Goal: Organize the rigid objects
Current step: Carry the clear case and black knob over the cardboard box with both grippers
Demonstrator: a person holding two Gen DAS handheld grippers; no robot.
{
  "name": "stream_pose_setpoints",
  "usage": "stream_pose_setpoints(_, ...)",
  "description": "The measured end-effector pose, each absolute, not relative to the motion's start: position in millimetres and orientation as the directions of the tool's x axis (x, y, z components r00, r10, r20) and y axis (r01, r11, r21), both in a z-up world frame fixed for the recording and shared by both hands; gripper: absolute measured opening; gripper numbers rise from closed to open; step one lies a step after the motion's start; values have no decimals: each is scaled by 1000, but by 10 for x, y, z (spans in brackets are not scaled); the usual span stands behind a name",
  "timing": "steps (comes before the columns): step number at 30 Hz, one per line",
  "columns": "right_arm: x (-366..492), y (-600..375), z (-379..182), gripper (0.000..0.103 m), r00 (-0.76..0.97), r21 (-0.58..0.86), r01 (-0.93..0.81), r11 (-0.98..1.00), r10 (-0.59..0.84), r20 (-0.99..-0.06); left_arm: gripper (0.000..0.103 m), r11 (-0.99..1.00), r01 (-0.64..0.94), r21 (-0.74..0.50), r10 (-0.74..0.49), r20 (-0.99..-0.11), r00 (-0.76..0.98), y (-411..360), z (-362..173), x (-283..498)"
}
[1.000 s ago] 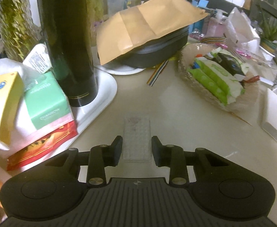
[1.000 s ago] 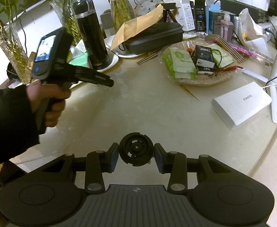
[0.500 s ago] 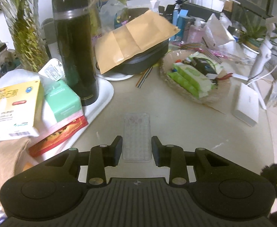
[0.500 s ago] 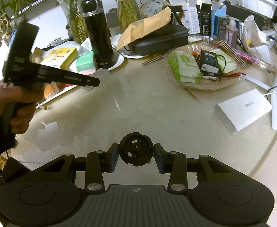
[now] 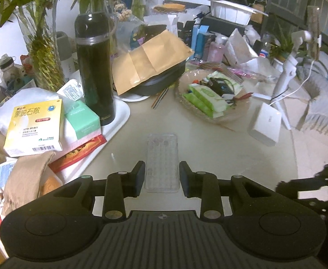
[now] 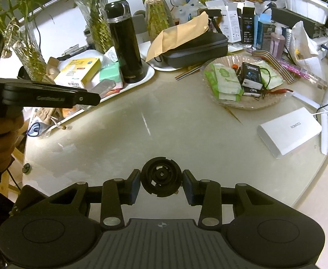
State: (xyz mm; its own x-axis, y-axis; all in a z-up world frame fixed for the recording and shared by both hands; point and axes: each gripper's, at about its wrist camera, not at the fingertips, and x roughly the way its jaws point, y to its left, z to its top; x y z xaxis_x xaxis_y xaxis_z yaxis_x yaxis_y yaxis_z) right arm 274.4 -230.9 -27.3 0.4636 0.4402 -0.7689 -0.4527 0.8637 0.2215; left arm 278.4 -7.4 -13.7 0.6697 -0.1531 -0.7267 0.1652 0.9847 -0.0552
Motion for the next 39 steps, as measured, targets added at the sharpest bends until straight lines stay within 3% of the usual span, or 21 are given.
stream_pose_setpoints(20, 2424, -2266, 93, 43, 455, 206, -509, 836, 464, -760, 33, 960, 259, -104, -260, -667, 698, -107, 372, 1919)
stream_pose_setpoints(39, 1944, -2218, 276, 43, 394, 242, -575, 782, 524, -755, 33, 937, 337, -92, -309, -670, 675, -192, 342, 1272)
